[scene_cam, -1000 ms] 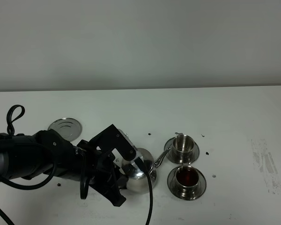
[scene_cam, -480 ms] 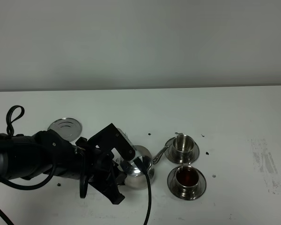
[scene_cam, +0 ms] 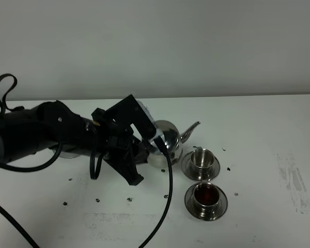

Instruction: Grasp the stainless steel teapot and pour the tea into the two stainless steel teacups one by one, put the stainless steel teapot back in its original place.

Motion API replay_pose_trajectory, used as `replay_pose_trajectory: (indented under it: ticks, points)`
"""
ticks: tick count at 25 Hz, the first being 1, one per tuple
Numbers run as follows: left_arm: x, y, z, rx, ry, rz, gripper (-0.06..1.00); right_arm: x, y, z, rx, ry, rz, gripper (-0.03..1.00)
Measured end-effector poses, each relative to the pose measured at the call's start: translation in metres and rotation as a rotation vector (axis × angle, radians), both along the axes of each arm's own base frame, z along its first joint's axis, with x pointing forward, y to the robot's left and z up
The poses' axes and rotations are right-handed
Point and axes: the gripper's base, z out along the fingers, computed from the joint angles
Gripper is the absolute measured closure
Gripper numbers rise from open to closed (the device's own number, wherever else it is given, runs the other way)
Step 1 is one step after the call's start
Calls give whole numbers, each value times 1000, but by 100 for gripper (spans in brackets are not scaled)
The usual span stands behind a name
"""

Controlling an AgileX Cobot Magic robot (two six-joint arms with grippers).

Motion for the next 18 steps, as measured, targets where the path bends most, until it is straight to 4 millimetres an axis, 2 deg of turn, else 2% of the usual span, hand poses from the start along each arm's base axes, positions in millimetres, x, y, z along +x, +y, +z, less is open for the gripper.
replay_pose_trajectory:
  ticks: [4,12,18]
  points:
    - [24,-5,7,40,-6,-41,70,0,0,0,1,0,0,75]
    - [68,-19,-3,212,-24,-162,70,0,0,0,1,0,0,75]
    - [84,-22,-13,332,-60,-232,70,0,0,0,0,0,0,75]
